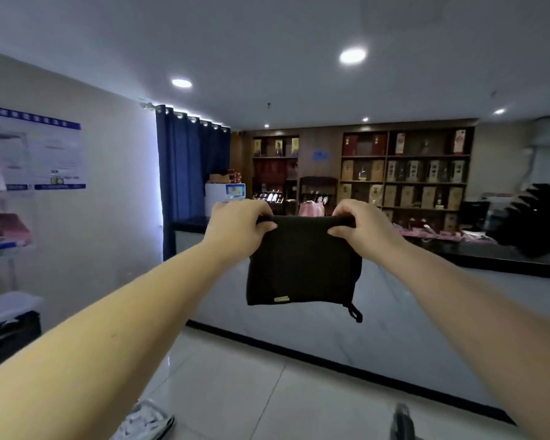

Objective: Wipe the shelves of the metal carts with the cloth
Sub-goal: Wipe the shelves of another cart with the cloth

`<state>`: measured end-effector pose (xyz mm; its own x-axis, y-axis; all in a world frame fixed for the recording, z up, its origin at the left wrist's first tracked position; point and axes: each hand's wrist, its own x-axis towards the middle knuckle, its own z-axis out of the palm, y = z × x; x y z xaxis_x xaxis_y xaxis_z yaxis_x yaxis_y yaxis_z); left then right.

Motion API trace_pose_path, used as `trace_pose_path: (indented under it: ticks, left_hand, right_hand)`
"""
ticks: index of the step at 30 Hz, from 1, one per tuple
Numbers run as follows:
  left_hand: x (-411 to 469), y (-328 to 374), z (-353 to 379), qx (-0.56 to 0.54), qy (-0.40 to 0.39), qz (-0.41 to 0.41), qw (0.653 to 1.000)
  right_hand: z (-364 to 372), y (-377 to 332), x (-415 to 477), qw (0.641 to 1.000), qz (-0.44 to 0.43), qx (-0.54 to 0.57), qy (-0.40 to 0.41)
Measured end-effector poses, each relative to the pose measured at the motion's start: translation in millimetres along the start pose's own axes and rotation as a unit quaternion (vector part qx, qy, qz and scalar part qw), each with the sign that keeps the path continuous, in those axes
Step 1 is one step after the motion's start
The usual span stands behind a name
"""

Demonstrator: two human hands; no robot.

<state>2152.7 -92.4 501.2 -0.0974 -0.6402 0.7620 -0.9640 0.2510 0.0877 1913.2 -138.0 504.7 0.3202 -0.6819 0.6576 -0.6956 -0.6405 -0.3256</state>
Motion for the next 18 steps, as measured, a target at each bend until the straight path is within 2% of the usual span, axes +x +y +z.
trace_pose_path:
  ticks: [5,9,13,18]
  left_hand:
    - [71.6,-27.9,71.2,-0.003,-0.019,0.032,0.999]
    - [121.8,-56.6,134.7,0.042,-0.038,0.065,0.996]
    - [180.3,-86.6,199.5,0.067,-0.053,0.095,0.992]
    - [249.9,-121.6,288.1,0.085,-0.043,0.164,0.982]
  right_hand:
    - [29.4,51.6,53.4,0.999,0.017,-0.036,0.036]
    - [62.0,98.0,102.9,0.998,0.017,-0.026,0.046]
    - [102.6,143.6,151.0,0.996,0.059,0.006,0.064]
    - [146.3,202.4,207.3,0.993,0.065,-0.083,0.061]
